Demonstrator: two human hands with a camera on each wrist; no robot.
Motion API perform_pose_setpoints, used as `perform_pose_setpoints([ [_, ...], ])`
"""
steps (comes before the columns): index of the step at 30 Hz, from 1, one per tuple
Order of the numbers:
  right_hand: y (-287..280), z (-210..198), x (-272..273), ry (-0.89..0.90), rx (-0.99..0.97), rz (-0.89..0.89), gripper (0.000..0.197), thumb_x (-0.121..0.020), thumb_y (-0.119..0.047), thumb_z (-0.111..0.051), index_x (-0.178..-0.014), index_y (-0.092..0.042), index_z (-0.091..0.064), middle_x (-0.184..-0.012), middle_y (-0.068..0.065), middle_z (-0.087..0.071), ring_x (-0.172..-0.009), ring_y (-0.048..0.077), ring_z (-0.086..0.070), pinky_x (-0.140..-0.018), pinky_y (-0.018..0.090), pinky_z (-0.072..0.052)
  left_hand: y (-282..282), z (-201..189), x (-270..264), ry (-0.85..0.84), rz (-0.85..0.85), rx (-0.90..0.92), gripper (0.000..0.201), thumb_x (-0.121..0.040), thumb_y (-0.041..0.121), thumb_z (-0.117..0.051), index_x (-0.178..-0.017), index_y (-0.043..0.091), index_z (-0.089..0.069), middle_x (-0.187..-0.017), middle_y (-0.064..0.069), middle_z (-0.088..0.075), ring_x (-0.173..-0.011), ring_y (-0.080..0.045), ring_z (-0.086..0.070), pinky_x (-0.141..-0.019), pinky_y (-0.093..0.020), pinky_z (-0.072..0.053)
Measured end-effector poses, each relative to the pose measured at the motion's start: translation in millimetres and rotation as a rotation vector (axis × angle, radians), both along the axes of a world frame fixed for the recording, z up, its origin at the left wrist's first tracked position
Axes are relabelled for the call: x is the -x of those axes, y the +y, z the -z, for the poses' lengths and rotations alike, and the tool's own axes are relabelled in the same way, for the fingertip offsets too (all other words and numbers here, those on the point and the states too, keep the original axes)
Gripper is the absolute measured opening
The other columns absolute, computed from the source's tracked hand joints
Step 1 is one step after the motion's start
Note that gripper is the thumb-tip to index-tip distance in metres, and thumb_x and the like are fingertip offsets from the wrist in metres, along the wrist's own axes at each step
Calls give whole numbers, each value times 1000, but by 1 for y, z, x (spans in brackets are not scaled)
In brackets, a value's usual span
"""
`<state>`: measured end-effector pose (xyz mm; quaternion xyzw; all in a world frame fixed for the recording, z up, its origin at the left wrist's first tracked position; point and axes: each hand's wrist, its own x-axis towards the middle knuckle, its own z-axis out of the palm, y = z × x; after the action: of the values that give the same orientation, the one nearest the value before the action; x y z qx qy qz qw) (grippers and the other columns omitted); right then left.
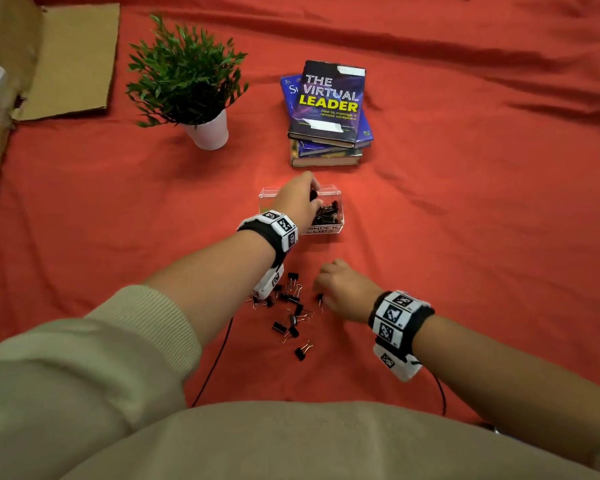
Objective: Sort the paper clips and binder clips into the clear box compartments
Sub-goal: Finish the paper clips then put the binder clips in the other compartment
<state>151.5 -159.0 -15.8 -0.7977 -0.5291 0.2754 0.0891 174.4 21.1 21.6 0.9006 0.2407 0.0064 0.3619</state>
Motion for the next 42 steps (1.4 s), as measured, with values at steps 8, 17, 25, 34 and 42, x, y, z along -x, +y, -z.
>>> perform_pose_setpoints([
  [8,-15,18,13,-43,69,-83,26,-87,-6,-47,-109,-7,-60,-110,9,-55,-102,27,-45,-88,33,-40,-3,18,15,47,191,-225,24,-87,28,-65,-105,13,-63,-108,-5,-60,-109,-22,-46,-95,-33,-37],
  [17,6,8,3,147,-9,174,21,-79,-10,-56,-100,-10,-58,-94,10,-65,-96,30,-57,-85,38,-46,7,31,119,114,283,-168,16,-86,18,-59,-102,16,-62,-107,-1,-58,-108,-19,-49,-97,-33,-41],
  [25,51,14,7,96,26,37,51,-87,-1,-47,-136,-14,-48,-118,16,-56,-114,32,-50,-99,38,-42,-7,58,162,285,392,-180,40,-89,11,-52,-129,16,-54,-117,-9,-51,-116,-26,-46,-99,-38,-40],
  [34,41,19,7,69,21,155,21,-85,-8,-62,-104,-5,-57,-110,13,-51,-98,30,-55,-87,37,-45,-7,60,169,242,365,-240,17,-91,13,-52,-106,7,-51,-113,-10,-51,-112,-28,-46,-93,-36,-36],
  [42,49,-12,-12,81,-227,499,7,-85,-12,-65,-88,-13,-58,-80,-5,-55,-69,9,-50,-59,15,-35,7,49,181,95,200,-121,21,-89,15,-54,-109,13,-55,-112,-5,-59,-108,-23,-53,-90,-31,-39],
])
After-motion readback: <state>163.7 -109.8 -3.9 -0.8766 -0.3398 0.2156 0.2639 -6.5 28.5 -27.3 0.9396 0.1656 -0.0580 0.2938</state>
